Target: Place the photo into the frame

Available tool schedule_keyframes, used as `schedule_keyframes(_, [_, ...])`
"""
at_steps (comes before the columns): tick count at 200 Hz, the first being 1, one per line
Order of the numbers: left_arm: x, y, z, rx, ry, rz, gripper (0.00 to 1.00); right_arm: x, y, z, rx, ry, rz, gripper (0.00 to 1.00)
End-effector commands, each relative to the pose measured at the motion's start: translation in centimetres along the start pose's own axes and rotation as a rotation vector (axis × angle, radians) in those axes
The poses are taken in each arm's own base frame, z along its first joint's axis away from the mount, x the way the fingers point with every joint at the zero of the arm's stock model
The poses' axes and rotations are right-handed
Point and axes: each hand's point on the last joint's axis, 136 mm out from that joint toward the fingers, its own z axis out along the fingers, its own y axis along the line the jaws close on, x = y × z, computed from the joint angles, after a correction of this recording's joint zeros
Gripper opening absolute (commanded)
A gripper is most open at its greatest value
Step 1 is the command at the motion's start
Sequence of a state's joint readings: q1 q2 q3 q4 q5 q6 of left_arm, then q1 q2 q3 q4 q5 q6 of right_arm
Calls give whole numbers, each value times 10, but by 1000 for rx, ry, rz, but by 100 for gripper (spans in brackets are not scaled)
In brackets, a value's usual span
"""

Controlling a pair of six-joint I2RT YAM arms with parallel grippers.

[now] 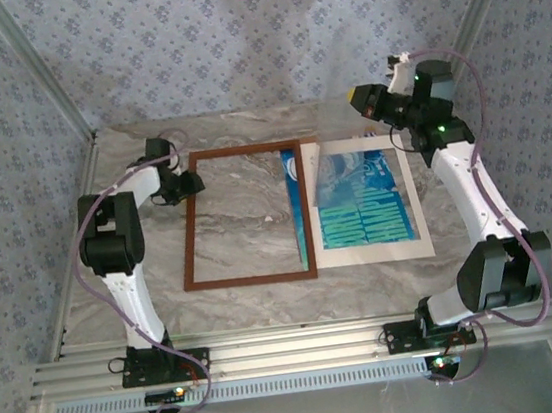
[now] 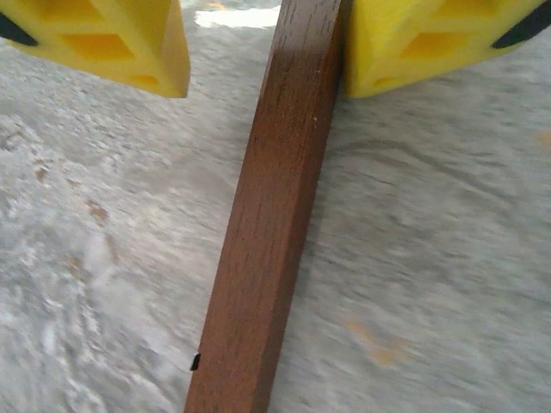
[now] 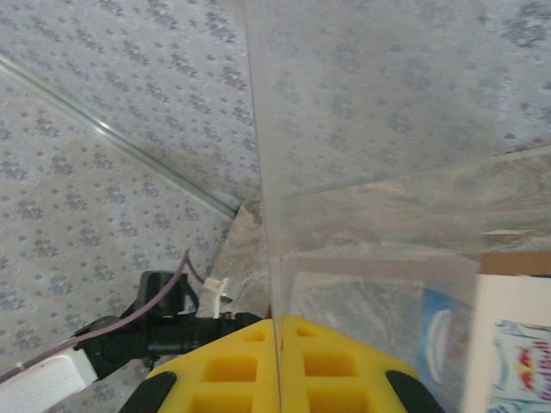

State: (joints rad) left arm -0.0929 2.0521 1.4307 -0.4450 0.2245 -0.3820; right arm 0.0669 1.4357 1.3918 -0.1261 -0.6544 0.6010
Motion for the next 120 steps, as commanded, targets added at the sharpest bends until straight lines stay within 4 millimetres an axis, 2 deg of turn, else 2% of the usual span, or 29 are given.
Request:
schedule_keyframes(1, [-19,3,-16,-13,-58,-19,56,2,35,10,-69,32,-10,0])
schedule_keyframes(31, [-34,28,-46,-66,-153,-60,63,17,68,29,-141,57,20,0])
schedule_keyframes(50, [-44,54,-70,-82,-240,-129,67,31,95,48,-215,86,51,0])
schedule_keyframes(79, [-59,103,-114,-108,-406,-275,72,58,152,81,-350,154,93,0])
schedule_keyframes(99, [-61,135,-139,-123,-494,-368,74,75,192,98,-456,206,134,0])
schedule_keyframes(109, [-60,150,-151,-134,-536,-413,75,84,200,108,-478,211,174,0])
schedule_keyframes(120, [-59,163,-164,-142,-585,-459,76,94,195,123,-470,213,231,0])
